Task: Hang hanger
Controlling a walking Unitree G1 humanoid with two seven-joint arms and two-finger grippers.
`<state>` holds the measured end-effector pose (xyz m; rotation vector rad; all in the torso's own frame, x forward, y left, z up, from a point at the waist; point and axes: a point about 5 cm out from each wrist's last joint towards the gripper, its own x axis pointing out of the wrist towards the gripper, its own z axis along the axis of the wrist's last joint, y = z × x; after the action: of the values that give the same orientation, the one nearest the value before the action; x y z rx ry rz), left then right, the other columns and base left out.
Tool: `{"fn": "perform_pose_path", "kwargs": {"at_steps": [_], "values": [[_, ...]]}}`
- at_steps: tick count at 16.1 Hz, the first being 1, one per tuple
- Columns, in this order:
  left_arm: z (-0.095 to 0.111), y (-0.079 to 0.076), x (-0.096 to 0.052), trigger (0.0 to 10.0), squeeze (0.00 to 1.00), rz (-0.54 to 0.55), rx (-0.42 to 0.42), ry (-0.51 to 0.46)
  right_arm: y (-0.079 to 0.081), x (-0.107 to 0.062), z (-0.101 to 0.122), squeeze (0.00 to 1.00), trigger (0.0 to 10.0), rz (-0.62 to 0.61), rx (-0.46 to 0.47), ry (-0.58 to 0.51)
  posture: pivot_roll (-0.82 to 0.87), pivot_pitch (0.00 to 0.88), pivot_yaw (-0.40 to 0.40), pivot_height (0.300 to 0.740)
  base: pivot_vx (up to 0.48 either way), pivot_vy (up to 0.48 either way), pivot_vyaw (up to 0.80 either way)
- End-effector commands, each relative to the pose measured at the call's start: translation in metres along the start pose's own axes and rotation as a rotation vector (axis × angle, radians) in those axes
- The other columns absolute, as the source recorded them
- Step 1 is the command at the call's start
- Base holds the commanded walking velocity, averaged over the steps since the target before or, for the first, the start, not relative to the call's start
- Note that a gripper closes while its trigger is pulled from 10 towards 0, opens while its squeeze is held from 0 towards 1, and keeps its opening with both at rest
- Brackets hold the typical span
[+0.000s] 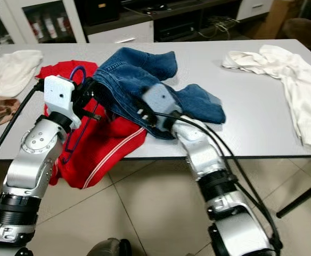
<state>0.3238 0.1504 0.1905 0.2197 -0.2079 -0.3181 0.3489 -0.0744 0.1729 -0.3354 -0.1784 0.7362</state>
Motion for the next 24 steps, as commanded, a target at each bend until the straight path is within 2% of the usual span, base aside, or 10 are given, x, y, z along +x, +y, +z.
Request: {"fn": "perform_pose_path", "kwargs": {"at_steps": [1,7,8,9,14,15,16,18,21,24], "values": [[0.003,-0.002,0.0,10.0,0.0,-0.03,0.043,-0.012,-0.005,0.004,0.014,1.0,10.0,-0.002,0.016,-0.062,-0.01,0.0,0.055,0.736,0.0,0.0,0.0],[0.005,-0.015,0.006,10.0,0.0,-0.096,0.07,-0.016,0.009,0.013,0.021,0.98,10.0,0.061,0.034,-0.101,-0.02,0.0,0.051,0.736,0.0,0.0,0.0],[0.009,-0.019,0.009,10.0,0.0,-0.126,0.065,-0.033,0.011,0.015,0.018,0.4,10.0,0.06,0.032,-0.089,-0.02,0.0,0.05,0.736,0.0,0.0,0.0],[0.01,-0.022,0.009,10.0,0.0,-0.145,0.064,-0.041,0.013,0.017,0.017,0.04,10.0,0.058,0.025,-0.085,-0.02,0.0,0.051,0.736,0.0,0.0,0.0],[0.01,-0.031,0.006,10.0,0.0,-0.204,0.065,-0.048,0.009,0.028,0.009,0.0,10.0,-0.086,-0.042,0.012,-0.01,0.0,0.05,0.736,0.0,0.0,0.0],[0.01,-0.031,0.005,10.0,0.0,-0.205,0.065,-0.047,0.004,0.029,0.005,0.0,8.2,-0.141,-0.028,0.04,-0.01,0.0,0.049,0.736,0.0,0.0,0.0],[0.009,-0.03,0.005,10.0,0.0,-0.204,0.065,-0.045,-0.002,0.028,0.002,0.0,3.0,-0.19,-0.021,0.06,-0.01,0.0,0.049,0.736,0.0,0.0,0.0],[0.009,-0.028,0.004,10.0,0.0,-0.2,0.066,-0.042,-0.008,0.026,-0.001,0.0,0.0,-0.233,-0.023,0.075,0.0,0.0,0.048,0.736,0.0,0.0,0.0],[0.008,-0.026,0.003,10.0,0.0,-0.192,0.068,-0.037,-0.012,0.024,0.0,0.0,0.0,-0.269,-0.03,0.049,-0.01,0.0,0.05,0.736,0.0,0.0,0.0],[0.008,-0.03,0.003,10.0,0.0,-0.222,0.057,-0.033,-0.021,0.023,0.003,0.0,0.0,-0.346,0.044,0.021,-0.01,0.0,0.05,0.736,0.0,0.0,0.0]]}}
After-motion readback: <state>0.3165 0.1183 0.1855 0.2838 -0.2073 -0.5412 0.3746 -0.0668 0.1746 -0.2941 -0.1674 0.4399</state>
